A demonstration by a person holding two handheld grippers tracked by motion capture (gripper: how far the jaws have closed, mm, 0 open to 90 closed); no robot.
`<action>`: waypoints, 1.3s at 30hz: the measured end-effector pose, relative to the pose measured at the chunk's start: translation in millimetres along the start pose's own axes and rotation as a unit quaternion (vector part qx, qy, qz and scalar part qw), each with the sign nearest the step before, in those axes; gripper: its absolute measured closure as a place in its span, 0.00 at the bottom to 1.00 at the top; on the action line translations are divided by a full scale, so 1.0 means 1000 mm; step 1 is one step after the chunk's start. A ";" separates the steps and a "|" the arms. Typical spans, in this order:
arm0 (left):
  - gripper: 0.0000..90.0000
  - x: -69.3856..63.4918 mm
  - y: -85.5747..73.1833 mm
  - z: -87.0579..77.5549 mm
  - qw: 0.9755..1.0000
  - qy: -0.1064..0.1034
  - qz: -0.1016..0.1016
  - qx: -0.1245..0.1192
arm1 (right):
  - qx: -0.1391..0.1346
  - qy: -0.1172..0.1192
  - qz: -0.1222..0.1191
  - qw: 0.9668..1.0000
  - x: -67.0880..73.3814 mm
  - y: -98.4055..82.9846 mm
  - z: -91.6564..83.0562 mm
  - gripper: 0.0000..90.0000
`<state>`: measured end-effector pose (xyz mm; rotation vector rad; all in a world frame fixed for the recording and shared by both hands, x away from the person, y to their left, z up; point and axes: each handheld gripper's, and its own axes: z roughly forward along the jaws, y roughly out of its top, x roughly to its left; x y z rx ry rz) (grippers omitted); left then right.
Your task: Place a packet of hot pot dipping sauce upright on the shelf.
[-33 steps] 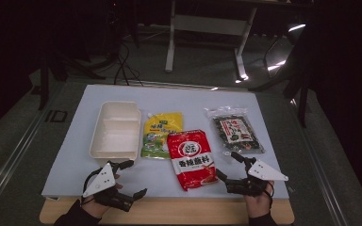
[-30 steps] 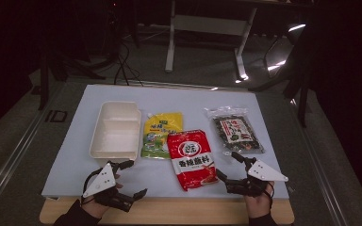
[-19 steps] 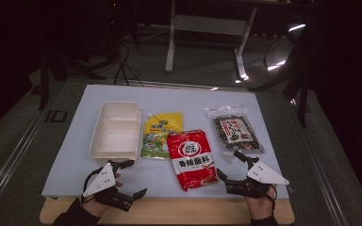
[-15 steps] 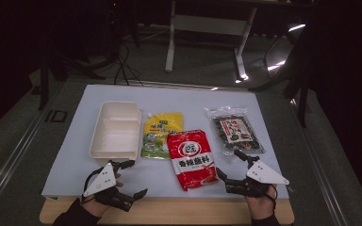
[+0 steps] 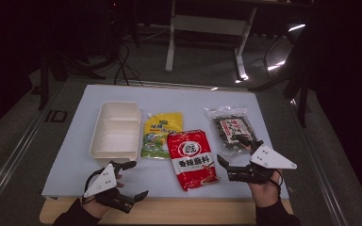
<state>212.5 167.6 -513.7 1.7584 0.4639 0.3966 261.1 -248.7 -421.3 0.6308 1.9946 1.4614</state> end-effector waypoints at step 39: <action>0.02 0.000 -0.003 0.004 1.000 -0.013 -0.002 0.013 | 0.157 0.066 0.043 0.984 -0.066 -0.013 0.131 0.19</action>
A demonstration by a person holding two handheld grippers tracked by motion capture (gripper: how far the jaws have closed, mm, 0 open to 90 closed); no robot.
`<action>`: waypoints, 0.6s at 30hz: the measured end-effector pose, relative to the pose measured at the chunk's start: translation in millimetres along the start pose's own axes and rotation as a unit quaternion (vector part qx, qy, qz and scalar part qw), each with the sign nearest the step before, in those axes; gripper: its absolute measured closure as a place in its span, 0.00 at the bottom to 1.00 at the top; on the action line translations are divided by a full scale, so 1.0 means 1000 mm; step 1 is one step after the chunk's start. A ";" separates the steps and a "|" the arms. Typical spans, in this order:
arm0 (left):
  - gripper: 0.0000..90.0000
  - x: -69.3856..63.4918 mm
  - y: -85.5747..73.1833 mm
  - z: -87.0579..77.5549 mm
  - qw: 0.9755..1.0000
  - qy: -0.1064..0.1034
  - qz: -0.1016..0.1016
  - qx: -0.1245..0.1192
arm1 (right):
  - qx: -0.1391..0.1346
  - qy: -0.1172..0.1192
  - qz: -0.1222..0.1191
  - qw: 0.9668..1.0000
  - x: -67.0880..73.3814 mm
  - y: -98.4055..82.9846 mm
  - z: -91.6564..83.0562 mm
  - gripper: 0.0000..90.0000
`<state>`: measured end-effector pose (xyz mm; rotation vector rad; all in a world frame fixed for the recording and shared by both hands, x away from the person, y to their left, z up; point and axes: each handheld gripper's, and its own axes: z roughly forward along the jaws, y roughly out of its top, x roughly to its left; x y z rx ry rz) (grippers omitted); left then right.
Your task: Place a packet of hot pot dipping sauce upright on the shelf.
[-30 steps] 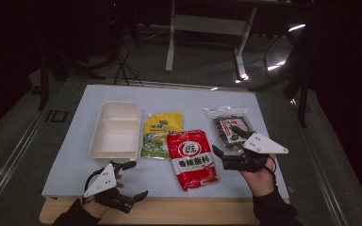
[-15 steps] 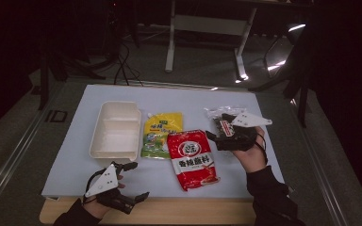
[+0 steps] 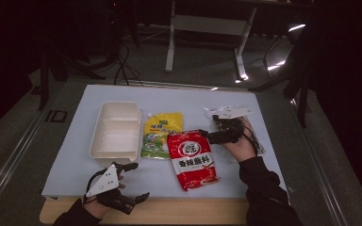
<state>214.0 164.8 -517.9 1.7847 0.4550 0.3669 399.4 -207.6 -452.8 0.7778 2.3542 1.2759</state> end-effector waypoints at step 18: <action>0.02 0.000 -0.002 0.002 1.000 -0.005 0.000 0.006 | 0.111 0.034 0.027 0.993 -0.025 -0.010 0.055 0.25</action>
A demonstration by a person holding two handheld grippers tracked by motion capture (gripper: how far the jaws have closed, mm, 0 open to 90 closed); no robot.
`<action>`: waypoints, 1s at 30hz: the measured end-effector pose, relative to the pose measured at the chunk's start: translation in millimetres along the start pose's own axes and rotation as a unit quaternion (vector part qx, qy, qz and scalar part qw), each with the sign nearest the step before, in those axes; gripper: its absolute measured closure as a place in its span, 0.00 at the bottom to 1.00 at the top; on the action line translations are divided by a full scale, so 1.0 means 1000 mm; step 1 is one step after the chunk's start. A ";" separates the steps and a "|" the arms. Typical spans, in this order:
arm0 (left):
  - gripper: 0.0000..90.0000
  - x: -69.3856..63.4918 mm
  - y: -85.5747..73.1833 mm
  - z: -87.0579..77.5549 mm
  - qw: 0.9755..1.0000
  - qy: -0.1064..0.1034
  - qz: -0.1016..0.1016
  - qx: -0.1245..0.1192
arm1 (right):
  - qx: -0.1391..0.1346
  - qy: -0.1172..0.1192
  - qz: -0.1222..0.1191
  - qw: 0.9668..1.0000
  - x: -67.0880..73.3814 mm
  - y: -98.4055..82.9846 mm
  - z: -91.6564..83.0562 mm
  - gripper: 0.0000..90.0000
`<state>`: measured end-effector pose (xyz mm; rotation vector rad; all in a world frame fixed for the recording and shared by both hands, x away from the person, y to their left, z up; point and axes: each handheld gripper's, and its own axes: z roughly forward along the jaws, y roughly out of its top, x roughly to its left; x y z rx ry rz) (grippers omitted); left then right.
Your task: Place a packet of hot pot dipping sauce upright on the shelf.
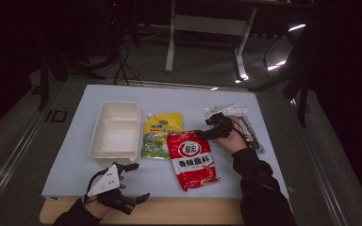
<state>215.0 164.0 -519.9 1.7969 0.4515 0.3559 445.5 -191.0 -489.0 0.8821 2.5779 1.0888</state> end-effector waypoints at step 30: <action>0.02 0.000 -0.003 0.003 1.000 -0.006 0.003 0.011 | 0.113 0.039 0.019 0.993 -0.022 -0.005 0.044 0.55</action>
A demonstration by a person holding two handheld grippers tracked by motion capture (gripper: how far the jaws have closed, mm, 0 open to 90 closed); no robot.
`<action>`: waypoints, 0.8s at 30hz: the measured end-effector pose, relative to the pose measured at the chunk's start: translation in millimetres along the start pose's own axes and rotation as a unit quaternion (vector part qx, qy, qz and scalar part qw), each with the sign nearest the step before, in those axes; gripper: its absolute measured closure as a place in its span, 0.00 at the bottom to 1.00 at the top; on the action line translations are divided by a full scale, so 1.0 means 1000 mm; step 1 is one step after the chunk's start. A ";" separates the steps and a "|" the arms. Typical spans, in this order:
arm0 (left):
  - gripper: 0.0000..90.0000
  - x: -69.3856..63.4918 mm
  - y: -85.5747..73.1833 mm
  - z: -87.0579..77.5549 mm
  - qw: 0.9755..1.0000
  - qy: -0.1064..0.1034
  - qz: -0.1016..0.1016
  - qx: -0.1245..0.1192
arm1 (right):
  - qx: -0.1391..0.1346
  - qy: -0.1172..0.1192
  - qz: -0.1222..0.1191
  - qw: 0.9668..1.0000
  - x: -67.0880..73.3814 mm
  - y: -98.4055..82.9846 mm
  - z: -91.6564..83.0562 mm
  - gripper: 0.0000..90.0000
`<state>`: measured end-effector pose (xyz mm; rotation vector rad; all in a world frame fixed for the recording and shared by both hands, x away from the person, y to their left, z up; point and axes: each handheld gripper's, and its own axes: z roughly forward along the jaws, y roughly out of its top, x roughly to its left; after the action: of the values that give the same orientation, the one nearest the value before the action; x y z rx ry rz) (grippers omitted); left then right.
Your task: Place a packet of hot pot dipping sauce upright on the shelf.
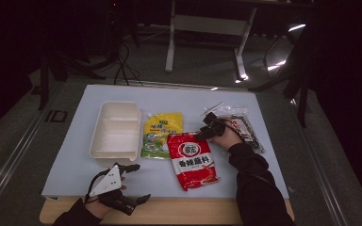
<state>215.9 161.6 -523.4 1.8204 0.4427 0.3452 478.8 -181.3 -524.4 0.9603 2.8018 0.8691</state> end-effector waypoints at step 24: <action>0.02 -0.001 0.000 0.001 1.000 -0.001 0.001 0.002 | 0.036 -0.076 -0.080 0.993 0.020 0.001 -0.006 0.99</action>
<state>215.5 160.6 -523.2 1.8239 0.4411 0.3440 462.1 -172.2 -516.4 0.7613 2.7502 0.6512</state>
